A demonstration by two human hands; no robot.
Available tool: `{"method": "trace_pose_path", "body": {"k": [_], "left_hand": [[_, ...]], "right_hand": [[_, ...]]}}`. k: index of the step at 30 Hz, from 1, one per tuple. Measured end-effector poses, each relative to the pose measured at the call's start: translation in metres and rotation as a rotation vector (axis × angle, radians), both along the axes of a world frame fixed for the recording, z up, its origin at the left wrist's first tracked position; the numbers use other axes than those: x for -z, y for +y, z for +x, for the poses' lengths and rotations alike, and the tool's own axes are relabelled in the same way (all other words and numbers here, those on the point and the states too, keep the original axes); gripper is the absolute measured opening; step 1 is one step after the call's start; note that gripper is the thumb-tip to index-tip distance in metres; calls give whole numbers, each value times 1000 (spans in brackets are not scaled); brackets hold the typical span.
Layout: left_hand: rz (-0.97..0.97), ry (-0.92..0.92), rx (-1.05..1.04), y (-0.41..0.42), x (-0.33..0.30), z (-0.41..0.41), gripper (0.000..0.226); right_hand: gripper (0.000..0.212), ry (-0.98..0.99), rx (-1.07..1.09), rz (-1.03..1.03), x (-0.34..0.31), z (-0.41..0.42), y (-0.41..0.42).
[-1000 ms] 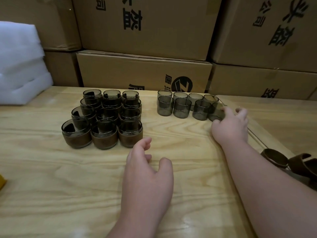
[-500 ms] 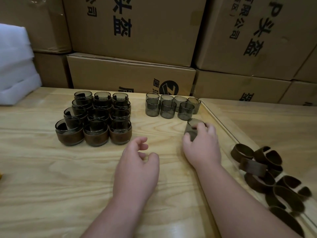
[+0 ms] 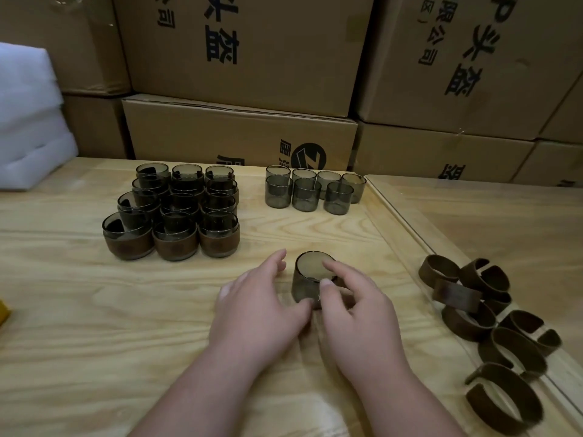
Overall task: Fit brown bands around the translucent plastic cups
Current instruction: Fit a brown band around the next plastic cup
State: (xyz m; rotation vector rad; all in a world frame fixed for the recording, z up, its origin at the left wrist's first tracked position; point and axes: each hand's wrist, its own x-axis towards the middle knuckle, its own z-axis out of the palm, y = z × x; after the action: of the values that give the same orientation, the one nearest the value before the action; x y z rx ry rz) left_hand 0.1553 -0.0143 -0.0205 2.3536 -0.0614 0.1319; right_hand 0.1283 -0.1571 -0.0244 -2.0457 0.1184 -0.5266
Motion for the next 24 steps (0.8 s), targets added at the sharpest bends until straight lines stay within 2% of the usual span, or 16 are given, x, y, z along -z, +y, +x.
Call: {"method": "trace_pose_path", "body": {"k": [2,3,6,10,17,24], "left_hand": [[-4,-28,-5,-2,2,2,82],[-10,-45,-8,-2,2,2,78],[-37,-73,-18,-2,3,4,70],[-81,-73,-50,2,7,4,71],[-60,-61,-20,2,7,2,73],[-94,-69,-25,1,3,-1,73]], "right_hand": [[22,3,-36,220,-5,6,-3],[24,-1,-42,297,-8,11,-5],[22,18,-49,345,-12,27,-8],[14,11,-66,397,-6,32,-3],[16,25,-31,424,-7,32,-4],[29,-33,24,240,-6,31,-2]]}}
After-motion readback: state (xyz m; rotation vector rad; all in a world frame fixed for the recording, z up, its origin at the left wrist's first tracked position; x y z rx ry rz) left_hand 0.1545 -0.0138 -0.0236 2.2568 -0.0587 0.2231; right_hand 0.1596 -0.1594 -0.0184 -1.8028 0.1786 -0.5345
